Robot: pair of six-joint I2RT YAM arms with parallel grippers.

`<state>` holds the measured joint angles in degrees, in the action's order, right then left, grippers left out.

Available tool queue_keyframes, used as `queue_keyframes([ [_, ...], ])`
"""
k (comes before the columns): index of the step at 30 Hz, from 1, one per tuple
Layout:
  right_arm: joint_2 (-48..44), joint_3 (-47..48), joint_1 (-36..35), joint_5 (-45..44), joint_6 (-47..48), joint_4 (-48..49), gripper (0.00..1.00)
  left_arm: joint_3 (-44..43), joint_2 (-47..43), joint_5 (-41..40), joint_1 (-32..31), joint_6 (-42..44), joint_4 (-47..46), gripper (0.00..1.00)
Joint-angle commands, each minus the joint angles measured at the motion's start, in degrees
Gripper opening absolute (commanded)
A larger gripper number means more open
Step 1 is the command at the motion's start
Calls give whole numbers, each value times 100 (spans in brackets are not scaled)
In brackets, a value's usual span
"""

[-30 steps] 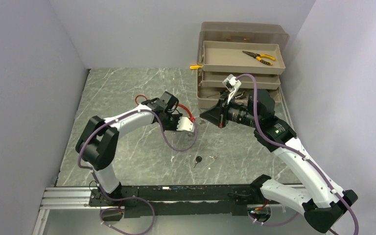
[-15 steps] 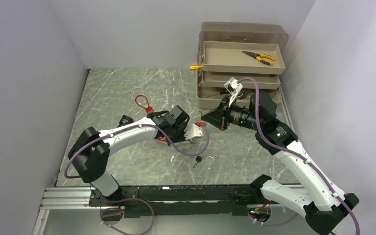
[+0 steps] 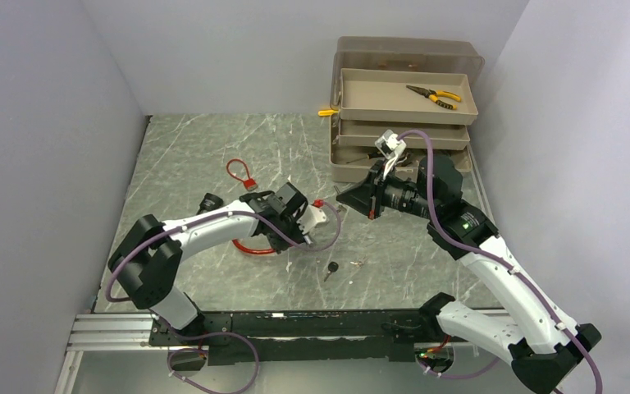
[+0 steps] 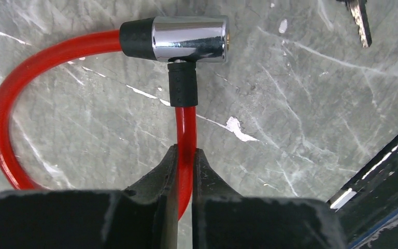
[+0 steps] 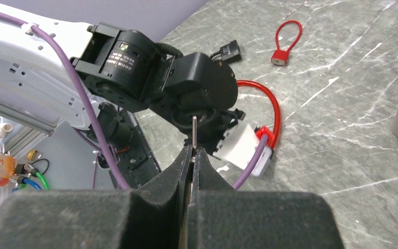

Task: Unlock with the key
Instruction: Move the lock to the center of the board.

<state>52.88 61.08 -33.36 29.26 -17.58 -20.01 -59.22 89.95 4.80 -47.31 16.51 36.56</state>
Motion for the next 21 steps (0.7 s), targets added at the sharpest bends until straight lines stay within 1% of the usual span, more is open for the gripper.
queue_keyframes([
  [1,-69,-104,31,45,-39,300,0,-112,160,420,312,-500,-221,15],
  [4,-33,-96,25,41,-2,274,0,-141,259,639,442,-601,-358,27],
  [9,-15,-120,26,13,22,279,0,-233,353,1145,596,-639,-417,38],
  [10,-7,-127,28,9,26,278,0,-249,364,1257,633,-616,-383,43],
  [12,-19,-144,38,-4,20,272,0,-342,338,1583,767,-530,-271,57],
  [13,-23,-153,40,-19,18,258,0,-399,317,1795,841,-408,-161,63],
  [14,-38,-169,49,-20,14,248,0,-477,269,1936,912,-267,12,70],
  [16,-70,-213,73,-11,3,228,0,-580,80,2094,1053,205,236,73],
  [19,-100,-256,115,-6,-7,189,0,-687,-370,2119,1209,1303,457,76],
  [21,-132,-286,149,4,-30,214,0,-644,-751,2223,1349,2235,397,84],
])
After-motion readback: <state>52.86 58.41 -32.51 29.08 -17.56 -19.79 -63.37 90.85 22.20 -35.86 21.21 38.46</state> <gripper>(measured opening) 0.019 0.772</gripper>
